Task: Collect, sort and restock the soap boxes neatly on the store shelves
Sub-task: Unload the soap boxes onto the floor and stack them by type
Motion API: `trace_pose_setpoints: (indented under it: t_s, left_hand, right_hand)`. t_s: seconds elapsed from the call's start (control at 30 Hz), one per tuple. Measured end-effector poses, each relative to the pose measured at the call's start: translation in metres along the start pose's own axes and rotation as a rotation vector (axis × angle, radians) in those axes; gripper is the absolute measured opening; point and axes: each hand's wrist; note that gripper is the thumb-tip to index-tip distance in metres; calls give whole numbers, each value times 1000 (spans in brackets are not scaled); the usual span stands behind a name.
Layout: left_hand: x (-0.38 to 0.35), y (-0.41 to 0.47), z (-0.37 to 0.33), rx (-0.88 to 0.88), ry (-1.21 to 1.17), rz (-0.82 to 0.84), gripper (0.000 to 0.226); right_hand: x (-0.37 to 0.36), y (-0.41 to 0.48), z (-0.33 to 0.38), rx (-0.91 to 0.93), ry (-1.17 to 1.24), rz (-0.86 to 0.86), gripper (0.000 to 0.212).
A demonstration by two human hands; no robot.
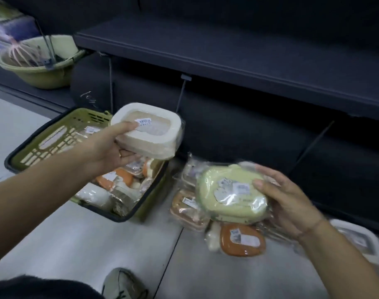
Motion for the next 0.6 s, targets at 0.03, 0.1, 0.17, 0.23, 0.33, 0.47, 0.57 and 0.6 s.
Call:
trace_pose_setpoints:
  t_s: [0.03,0.1,0.17,0.23,0.33,0.47,0.57,0.6]
  left_hand:
    - [-13,-5,5,2,29,13,36]
    - [-40,-14,15,9,66,24,27]
    - [-68,-19,25,14,100,27,26]
    - [-93,-24,36,20,114,30,28]
    - [-121,-31,52,49,115,54,25]
    - [-147,-40,73,108,174,84,19]
    - [-173,-41,85,118,224,149,18]
    - [-184,-41,87,114,246,174,20]
  right_hand:
    - [28,-18,-7,-47,32,-61,83]
    - [73,-46,-21,-111,93,-181,95]
    - [115,-60,-30,-105,154,-309,90]
    - [149,-63,-27,-51,201,-400,78]
    - [194,-65,-22,31,285,-538,93]
    - [245,-83,-28,54,397,-693,52]
    - [279,-93,-43,46,472,-856,105]
    - [291,-95,-48,50,526,-893,113]
Point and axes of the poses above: each hand's wrist, its own y-axis towards the middle knuckle, its own x-axis out of the back of the hand, z = x × y, and after that the axes turned 7 degrees about x, right-handed
